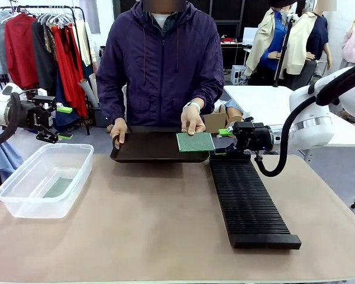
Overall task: Sort PCBs into racks and boxes based on the side picked up.
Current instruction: Pick up the Blank PCB handed by the Human.
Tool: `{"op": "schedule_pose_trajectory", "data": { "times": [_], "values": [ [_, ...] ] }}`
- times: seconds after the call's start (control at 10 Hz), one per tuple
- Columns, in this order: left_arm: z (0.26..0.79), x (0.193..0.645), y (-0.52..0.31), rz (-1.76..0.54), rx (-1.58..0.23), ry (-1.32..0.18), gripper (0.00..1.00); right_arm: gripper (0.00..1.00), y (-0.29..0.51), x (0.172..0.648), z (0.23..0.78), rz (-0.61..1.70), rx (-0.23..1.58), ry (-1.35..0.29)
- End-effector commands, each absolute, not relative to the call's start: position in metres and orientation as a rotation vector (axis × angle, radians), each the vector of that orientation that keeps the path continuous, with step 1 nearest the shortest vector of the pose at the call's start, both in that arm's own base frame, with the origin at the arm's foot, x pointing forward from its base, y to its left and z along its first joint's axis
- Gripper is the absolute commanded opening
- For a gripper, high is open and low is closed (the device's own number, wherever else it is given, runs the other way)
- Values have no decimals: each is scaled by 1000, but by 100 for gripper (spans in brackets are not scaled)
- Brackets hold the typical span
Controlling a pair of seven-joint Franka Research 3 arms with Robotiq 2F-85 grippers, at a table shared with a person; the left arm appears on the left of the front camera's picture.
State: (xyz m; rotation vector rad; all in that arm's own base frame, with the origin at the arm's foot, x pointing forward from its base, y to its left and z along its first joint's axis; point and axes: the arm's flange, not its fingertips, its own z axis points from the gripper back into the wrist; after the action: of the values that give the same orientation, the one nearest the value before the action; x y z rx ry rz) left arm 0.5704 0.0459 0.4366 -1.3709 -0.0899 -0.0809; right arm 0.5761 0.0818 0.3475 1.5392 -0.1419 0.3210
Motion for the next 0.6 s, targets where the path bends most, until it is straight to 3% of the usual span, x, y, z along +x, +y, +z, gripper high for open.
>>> {"op": "schedule_pose_trajectory", "data": {
  "times": [0.0,0.5],
  "values": [
    [437,571,47,-78,-1370,-94,100,100,97,592,350,309,1548,-133],
    [437,571,47,-78,-1370,-94,100,100,114,612,348,322,1559,-119]
  ]
}}
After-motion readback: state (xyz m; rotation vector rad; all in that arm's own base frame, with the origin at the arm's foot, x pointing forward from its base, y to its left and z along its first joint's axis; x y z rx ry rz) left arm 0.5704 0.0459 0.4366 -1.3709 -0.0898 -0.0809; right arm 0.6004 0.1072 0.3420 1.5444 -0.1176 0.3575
